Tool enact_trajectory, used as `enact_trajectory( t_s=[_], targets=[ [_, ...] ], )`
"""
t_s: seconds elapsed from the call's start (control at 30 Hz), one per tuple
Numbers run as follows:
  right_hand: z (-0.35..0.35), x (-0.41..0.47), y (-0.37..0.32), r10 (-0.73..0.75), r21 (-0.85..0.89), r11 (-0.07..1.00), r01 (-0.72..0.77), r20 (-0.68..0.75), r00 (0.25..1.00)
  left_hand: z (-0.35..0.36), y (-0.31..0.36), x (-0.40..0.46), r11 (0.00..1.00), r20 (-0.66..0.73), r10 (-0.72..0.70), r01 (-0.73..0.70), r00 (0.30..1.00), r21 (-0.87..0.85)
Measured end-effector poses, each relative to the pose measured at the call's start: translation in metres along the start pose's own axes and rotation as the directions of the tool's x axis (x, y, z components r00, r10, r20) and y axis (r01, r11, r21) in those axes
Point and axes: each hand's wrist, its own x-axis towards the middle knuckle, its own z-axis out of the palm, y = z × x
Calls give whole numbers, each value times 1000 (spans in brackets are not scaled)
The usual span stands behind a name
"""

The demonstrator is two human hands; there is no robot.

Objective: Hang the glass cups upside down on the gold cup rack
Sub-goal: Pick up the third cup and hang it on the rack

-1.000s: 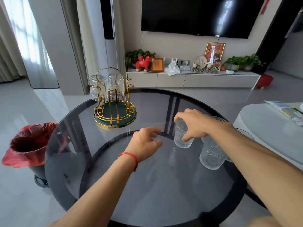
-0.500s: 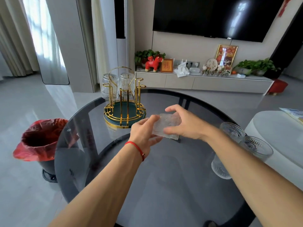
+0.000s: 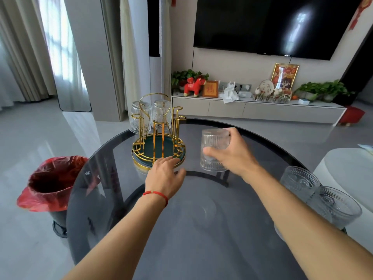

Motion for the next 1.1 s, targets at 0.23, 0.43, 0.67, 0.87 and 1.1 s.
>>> enact_trajectory(
  t_s=[0.23, 0.43, 0.67, 0.87, 1.1],
  targets=[
    [-1, 72, -43, 53, 349, 937, -4, -132, 990, 11, -23, 6, 952, 70, 9, -30, 998, 305],
    [31, 133, -85, 14, 338, 940, 53, -195, 981, 7, -26, 11, 971, 142, -52, 17, 988, 238],
    [65, 173, -78, 99, 311, 949, -48, -149, 984, 4, -27, 10, 986, 183, -58, 27, 981, 164],
    [89, 177, -60, 43, 264, 964, -16, -96, 994, 1, -27, 11, 986, 216, -65, 30, 974, 165],
    [101, 174, -51, 72, 64, 995, -74, 39, 997, 1, -22, 11, 982, 220, -100, 60, 970, 181]
  ],
)
